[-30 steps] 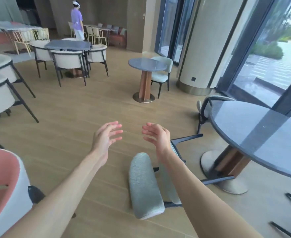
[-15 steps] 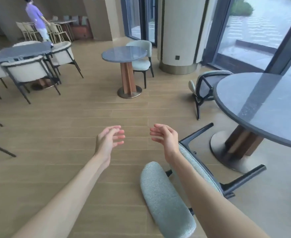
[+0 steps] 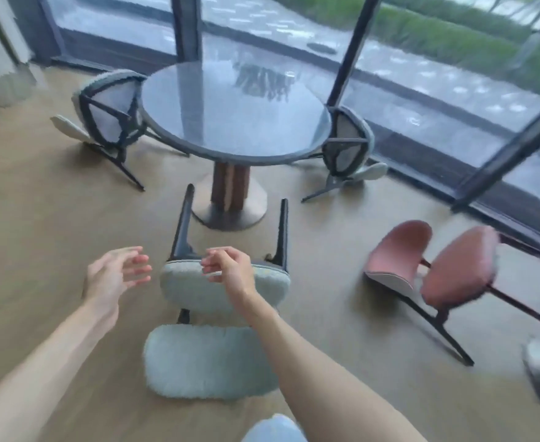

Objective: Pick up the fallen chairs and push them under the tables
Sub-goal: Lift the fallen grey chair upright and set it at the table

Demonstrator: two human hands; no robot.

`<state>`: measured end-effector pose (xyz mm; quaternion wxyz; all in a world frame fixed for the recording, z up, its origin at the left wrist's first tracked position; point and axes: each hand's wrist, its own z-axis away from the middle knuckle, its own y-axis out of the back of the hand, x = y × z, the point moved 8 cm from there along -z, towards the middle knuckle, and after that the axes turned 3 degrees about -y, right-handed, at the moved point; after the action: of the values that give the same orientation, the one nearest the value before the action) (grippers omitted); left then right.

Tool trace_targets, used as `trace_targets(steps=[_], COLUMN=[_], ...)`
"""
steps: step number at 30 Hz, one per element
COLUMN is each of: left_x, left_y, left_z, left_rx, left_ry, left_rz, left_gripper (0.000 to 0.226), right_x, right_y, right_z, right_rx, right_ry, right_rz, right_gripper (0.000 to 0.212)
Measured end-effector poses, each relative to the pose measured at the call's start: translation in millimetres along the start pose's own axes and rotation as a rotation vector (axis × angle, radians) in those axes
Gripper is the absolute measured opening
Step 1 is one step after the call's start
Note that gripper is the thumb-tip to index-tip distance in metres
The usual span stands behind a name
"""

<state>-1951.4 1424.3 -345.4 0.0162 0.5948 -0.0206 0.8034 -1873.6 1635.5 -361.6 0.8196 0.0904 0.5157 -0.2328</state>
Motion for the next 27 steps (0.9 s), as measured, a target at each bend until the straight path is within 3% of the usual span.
trace_targets(steps=[7,12,16,20,27], left_x=[-6.2,-40.8,-89.9,-166.7,-362.6], left_y=[-69.7,-104.7,-110.0,-99.1,-43.1], left_z=[-21.0,-15.2,0.0,1.3,-32.7], left_rx=[-0.329,-0.407,-0.434,-0.414,-0.3], left_ry=[0.038,0.104,0.199,0.403,0.745], left_rz=[-0.093,-0.127,-0.15,-0.142,-0.172], left_gripper=[0.018,0.018,0.016,0.017,0.009], right_x=[-17.6,10.1,79.2,166.6,356.3], right_y=[29.5,45.6,53.4,57.4,67.3], right_z=[23.3,16.2,2.5,-8.0,-42.8], right_rx=[0.275,0.302,0.322,0.373,0.477], right_ry=[0.037,-0.006,-0.105,-0.252,-0.542], right_rz=[-0.074,-0.087,-0.073,-0.102,-0.322], right_gripper=[0.029,0.022,0.013,0.012,0.019])
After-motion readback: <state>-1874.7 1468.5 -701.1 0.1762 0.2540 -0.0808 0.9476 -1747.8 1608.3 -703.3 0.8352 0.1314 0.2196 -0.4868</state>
